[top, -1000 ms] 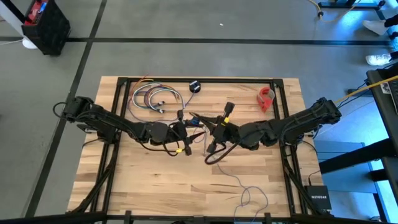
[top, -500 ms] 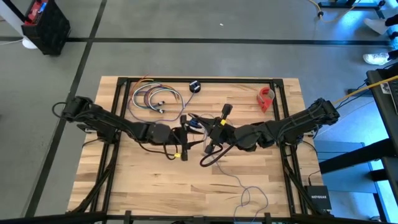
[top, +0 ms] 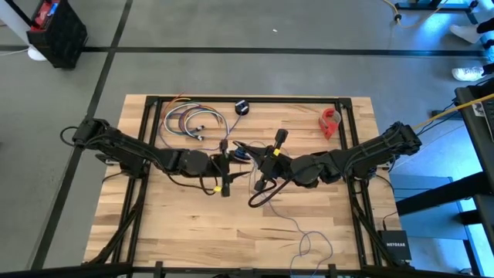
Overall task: Coil cords
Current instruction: Coil the blue wire onto the black spool
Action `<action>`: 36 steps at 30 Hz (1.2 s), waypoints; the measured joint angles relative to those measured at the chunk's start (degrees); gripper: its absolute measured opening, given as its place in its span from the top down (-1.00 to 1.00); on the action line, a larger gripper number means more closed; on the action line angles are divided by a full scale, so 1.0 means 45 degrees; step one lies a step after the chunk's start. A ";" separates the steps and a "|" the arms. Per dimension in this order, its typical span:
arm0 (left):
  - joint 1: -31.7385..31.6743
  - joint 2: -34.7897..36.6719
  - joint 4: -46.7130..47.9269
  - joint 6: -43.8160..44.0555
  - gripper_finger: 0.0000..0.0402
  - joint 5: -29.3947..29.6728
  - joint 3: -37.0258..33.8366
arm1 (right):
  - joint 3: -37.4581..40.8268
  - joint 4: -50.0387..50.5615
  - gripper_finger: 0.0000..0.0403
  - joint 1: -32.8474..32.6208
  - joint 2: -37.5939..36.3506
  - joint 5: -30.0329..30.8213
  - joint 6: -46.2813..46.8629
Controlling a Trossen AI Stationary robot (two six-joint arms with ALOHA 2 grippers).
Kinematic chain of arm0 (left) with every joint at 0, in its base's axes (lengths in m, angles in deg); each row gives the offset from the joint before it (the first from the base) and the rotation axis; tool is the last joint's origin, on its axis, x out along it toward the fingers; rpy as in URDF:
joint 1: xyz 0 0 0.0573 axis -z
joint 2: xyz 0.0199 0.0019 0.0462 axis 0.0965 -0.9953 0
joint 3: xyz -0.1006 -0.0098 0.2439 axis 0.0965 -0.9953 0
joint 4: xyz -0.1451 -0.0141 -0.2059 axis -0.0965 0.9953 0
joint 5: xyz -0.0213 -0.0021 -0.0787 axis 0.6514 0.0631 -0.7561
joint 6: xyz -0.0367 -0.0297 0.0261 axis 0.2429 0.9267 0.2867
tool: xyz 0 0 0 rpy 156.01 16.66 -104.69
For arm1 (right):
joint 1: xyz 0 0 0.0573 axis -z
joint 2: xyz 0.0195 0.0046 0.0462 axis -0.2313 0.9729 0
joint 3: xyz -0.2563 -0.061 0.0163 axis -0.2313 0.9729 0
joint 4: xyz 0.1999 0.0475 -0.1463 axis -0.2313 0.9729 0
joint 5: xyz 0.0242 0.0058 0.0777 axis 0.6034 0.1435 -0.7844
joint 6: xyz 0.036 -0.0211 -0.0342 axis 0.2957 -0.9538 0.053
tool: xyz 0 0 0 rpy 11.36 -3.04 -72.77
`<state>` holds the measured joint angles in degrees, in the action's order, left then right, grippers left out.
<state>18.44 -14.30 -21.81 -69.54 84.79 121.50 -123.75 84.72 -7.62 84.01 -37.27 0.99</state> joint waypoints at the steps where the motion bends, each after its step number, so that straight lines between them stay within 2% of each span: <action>1: -0.0010 0.0005 -0.0222 0.0082 0.39 0.0023 0.0004 | 0.0000 -0.0003 0.98 0.0000 0.0000 -0.0087 0.0034; 8: 0.0009 -0.0205 -0.0444 0.0506 0.39 -0.0122 -0.0003 | 0.0005 -0.0097 0.98 0.0000 0.0000 -0.0436 0.0183; 12: -0.0089 -0.0710 -0.1617 0.0439 0.39 -0.1194 -0.0003 | 0.0005 -0.0115 0.98 0.0000 0.0000 -0.0534 0.0207; 14: -0.0141 -0.0943 -0.1894 0.0120 0.39 -0.1237 -0.0003 | 0.0005 -0.0125 0.98 0.0000 0.0000 -0.0533 0.0222; 19: -0.0397 -0.1087 -0.1950 0.0007 0.45 -0.0613 -0.0003 | 0.0005 -0.0105 0.98 0.0000 0.0000 -0.0531 0.0217; 27: -0.0498 -0.1087 -0.1356 -0.0716 0.94 -0.0226 -0.0003 | 0.0005 -0.0119 0.98 -0.0006 0.0000 -0.0536 0.0217; 32: -0.0501 -0.1087 -0.0827 -0.0805 0.97 0.0930 -0.0003 | 0.0010 -0.0097 0.98 -0.0381 -0.0107 -0.0308 0.0081; 36: -0.0549 -0.0982 -0.0062 -0.0788 0.98 0.2095 0.0026 | 0.0041 0.0206 0.98 -0.0967 -0.0285 0.0704 -0.0291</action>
<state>15.97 -18.72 -22.09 -73.09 94.22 121.62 -123.56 85.65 -11.97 82.72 -34.11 -0.32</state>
